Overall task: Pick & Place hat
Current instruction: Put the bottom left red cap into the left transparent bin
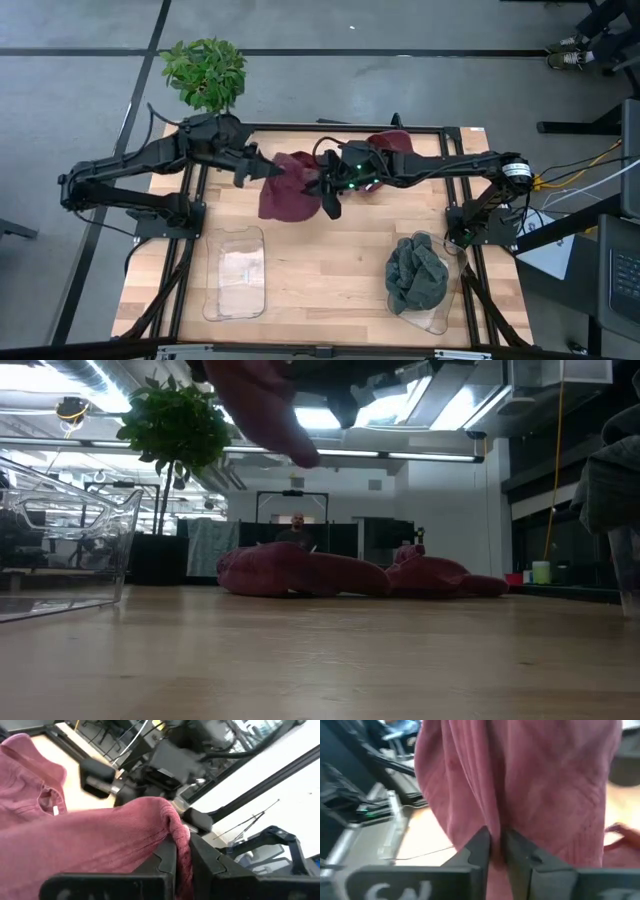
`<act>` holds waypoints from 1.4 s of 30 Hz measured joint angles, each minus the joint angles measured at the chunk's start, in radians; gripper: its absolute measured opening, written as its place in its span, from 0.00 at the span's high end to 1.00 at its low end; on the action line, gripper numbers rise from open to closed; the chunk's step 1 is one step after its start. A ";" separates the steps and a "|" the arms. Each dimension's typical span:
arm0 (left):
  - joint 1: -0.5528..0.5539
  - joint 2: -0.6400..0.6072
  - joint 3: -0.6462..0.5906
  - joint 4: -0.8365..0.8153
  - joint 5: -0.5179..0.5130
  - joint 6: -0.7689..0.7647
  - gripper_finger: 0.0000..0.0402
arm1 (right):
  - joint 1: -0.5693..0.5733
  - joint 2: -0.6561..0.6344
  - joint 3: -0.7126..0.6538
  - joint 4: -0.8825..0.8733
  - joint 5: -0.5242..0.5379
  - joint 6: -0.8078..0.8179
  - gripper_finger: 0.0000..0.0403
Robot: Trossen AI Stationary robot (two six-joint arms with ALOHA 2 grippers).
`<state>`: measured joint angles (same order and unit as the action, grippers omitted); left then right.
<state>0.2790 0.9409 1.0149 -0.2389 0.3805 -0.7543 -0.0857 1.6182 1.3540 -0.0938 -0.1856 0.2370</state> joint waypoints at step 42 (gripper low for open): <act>-0.656 -0.118 0.003 -0.654 -0.278 -1.005 0.95 | 0.036 -0.164 0.256 -0.709 0.122 -0.119 0.74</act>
<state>-0.3772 0.8228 1.0180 -0.8927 0.1030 -1.7589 -0.0494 1.4544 1.6104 -0.8028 -0.0631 0.1182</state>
